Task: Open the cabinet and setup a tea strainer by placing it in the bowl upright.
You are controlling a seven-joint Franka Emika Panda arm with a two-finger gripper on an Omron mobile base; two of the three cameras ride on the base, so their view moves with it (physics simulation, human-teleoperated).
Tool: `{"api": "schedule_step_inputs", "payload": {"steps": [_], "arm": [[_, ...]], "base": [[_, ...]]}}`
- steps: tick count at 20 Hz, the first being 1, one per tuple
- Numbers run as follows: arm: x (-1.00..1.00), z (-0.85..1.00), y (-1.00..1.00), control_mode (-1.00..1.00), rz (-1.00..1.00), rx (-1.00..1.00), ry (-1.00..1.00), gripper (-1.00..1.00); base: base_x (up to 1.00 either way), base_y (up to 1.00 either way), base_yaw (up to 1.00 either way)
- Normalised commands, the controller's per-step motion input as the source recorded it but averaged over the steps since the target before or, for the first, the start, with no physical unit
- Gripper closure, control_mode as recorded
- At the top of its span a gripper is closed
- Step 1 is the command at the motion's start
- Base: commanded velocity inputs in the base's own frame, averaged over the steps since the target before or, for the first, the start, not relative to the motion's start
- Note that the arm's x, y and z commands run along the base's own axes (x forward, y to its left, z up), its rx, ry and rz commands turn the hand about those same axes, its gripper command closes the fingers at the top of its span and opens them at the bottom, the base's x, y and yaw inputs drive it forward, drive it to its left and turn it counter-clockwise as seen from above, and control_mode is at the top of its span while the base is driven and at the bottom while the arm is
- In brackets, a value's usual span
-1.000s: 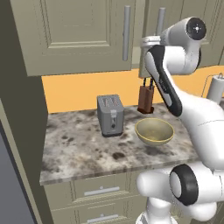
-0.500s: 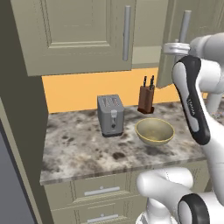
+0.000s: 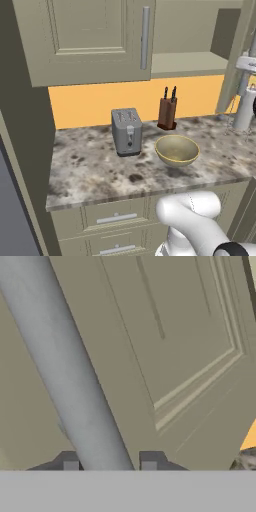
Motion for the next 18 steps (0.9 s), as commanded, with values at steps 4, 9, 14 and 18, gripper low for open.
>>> {"api": "schedule_step_inputs", "payload": {"steps": [4, 9, 14, 18], "arm": [[-0.81, 0.18, -0.83, -1.0, 0.06, 0.13, 0.0, 1.0], [-0.61, 0.0, -0.06, -1.0, -0.01, 0.0, 0.0, 1.0], [-0.37, 0.0, 0.0, -1.0, -0.02, 0.0, 0.03, -1.0], [-0.7, 0.08, 0.0, -1.0, -0.07, -0.03, 0.01, -1.0]], "base": [[0.0, 0.0, 0.0], [0.0, 0.0, 0.0], [0.0, 0.0, 0.0], [0.0, 0.0, 0.0]]}}
